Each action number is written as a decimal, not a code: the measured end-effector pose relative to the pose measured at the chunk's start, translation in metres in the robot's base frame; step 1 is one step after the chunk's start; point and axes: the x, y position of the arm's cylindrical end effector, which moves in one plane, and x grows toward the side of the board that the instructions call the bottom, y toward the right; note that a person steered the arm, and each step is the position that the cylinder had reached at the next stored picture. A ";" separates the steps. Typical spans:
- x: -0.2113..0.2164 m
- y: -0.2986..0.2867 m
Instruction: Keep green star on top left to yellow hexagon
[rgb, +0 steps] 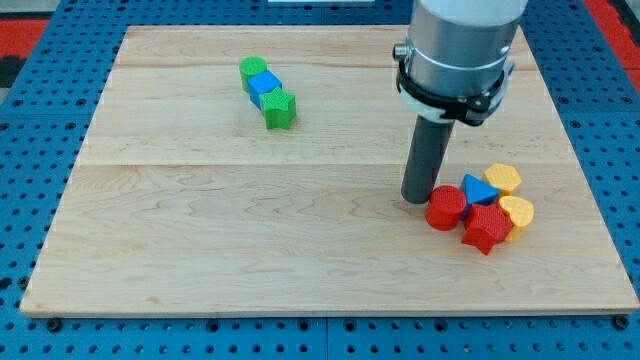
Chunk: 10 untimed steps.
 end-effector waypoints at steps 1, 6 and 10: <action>0.016 0.000; -0.081 -0.159; -0.135 -0.234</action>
